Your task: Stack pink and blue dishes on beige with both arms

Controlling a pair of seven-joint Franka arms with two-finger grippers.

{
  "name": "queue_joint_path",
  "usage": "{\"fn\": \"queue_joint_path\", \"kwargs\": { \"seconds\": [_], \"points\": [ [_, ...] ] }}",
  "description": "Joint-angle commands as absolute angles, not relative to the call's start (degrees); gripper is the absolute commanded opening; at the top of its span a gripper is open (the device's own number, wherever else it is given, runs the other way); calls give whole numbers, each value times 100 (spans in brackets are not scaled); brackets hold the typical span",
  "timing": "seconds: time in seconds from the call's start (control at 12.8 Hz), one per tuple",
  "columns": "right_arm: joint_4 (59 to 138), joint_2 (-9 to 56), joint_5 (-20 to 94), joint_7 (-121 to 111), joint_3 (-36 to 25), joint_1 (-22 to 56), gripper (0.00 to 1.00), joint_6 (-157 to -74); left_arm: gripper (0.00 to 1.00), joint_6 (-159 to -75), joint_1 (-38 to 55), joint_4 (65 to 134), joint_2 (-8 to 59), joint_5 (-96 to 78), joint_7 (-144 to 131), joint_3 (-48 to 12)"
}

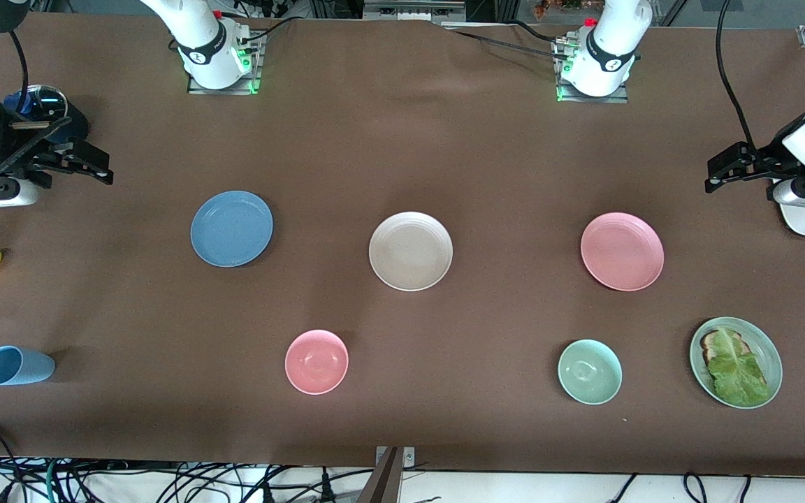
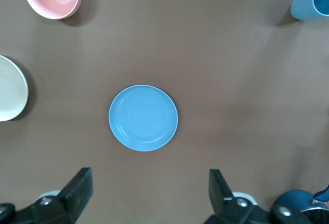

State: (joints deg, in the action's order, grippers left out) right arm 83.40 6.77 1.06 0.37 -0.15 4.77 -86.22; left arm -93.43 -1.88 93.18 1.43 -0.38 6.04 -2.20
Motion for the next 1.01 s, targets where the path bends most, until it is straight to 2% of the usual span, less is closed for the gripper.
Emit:
{"fn": "queue_joint_path", "kwargs": {
  "seconds": [0.0,0.94],
  "points": [
    [8438,554,70,114,-9,466,100,-8640,100,-9422,-176,9378,114,-62,598,-220],
    [8455,580,79,114,-53,457,100,-8561,100,-9422,-176,9378,132,-62,598,-211]
  ]
}}
